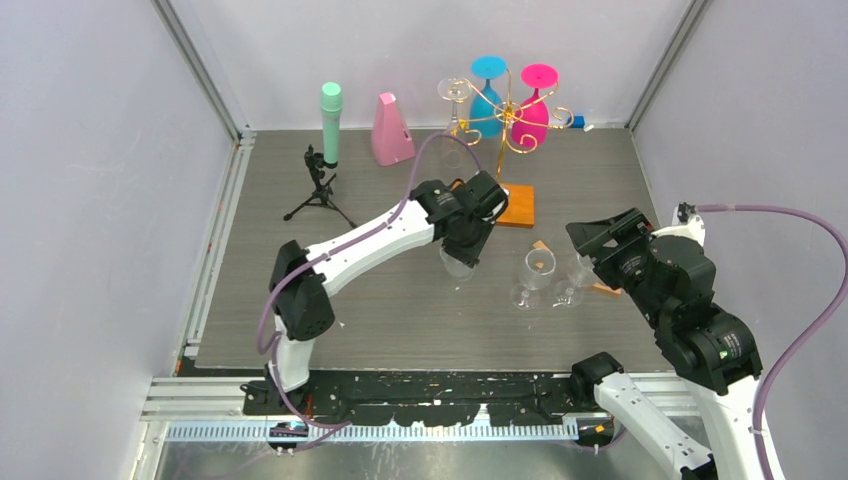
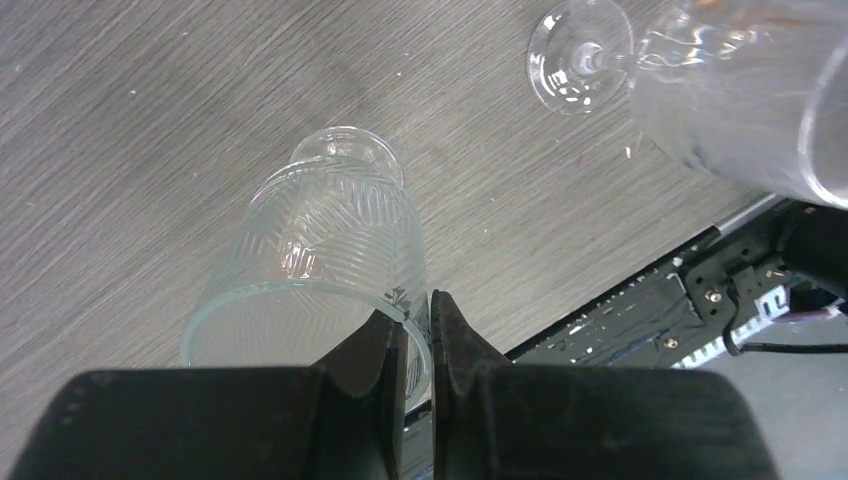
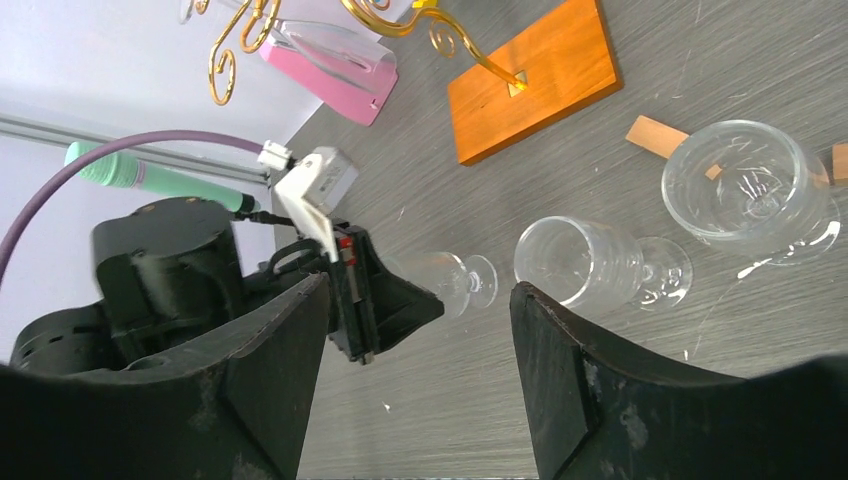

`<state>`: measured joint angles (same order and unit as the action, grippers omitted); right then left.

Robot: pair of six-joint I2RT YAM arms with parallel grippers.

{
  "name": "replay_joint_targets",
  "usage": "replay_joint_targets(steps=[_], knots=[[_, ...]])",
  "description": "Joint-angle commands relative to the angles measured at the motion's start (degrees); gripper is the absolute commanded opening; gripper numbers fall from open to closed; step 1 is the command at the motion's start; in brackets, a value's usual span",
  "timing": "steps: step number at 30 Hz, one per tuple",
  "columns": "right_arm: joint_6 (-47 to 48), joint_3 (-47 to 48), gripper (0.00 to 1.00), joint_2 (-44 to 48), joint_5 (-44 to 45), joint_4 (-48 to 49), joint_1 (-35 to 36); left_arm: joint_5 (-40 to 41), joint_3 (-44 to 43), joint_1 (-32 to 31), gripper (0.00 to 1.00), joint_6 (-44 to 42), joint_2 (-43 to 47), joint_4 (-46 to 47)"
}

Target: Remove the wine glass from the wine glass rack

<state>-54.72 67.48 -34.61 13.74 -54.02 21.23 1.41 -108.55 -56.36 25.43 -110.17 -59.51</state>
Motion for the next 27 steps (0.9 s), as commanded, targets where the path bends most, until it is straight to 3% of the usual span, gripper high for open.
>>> replay_joint_targets(steps=[1, 9, 22, 27], knots=[[-0.01, 0.36, 0.71, -0.02, 2.61, 0.03, -0.15, -0.42, -5.58, -1.29, 0.00, -1.35, -4.09, -2.51], [3.03, 0.88, 0.66, 0.52, 6.16, -1.50, -0.14, 4.01, -12.12, -3.46, 0.00, -1.20, -10.38, -6.04], [6.48, 1.87, 0.66, 0.49, 11.93, -2.95, -0.14, 3.17, -8.64, -5.32, 0.00, 2.05, -13.35, -1.84], [6.21, 1.78, 0.66, 0.05, 11.08, -3.09, -0.14, 5.29, -8.30, -5.26, 0.15, 2.18, -12.45, -0.96]])
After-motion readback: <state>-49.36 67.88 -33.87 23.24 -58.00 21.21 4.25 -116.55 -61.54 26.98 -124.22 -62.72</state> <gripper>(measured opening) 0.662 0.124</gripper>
